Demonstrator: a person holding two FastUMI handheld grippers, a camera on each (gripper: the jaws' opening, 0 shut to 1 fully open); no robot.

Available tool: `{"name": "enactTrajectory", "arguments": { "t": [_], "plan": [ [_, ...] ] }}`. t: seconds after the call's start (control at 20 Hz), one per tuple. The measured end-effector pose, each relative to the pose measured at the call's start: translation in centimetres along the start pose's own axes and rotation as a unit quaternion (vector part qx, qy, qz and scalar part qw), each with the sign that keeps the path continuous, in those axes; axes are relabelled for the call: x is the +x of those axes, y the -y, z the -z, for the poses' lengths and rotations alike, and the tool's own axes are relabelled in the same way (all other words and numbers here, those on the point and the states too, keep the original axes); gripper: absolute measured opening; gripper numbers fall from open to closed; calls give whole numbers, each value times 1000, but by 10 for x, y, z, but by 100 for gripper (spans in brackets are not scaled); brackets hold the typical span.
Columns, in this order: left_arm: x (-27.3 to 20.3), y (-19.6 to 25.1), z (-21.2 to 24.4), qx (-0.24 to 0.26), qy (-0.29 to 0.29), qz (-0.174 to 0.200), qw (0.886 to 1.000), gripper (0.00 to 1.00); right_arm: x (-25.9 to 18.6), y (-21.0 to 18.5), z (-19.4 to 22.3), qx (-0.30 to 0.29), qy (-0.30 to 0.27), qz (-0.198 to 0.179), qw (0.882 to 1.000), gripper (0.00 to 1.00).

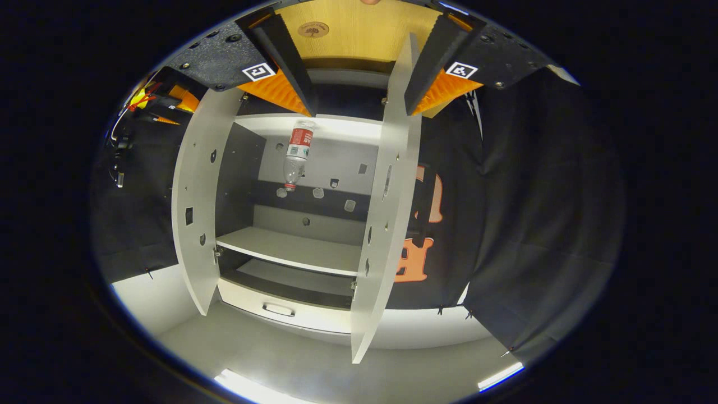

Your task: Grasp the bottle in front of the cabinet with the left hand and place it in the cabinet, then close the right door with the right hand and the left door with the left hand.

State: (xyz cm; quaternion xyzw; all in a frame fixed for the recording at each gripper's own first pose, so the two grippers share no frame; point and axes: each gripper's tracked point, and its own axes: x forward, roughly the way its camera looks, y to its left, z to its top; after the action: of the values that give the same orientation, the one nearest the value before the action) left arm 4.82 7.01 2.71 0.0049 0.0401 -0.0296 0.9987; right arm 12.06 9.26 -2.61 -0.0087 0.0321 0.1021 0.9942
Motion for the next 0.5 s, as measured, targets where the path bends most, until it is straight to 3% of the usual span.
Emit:
{"name": "enactTrajectory", "arguments": {
  "t": [0.4, 0.45, 0.5],
  "plan": [
    [0, -21, 0, -2, 4, -18, 1000, 95, 30, -10, 6, -7, -6, -1, 1000, 92],
    [0, -25, 1, -3, 5, -20, 1000, 95, 36, -10, 7, -9, -5, 1, 1000, 85],
    [-1, -28, 1, -5, 5, -23, 1000, 95, 42, -10, 7, -10, -3, 3, 1000, 85]
  ]
}}
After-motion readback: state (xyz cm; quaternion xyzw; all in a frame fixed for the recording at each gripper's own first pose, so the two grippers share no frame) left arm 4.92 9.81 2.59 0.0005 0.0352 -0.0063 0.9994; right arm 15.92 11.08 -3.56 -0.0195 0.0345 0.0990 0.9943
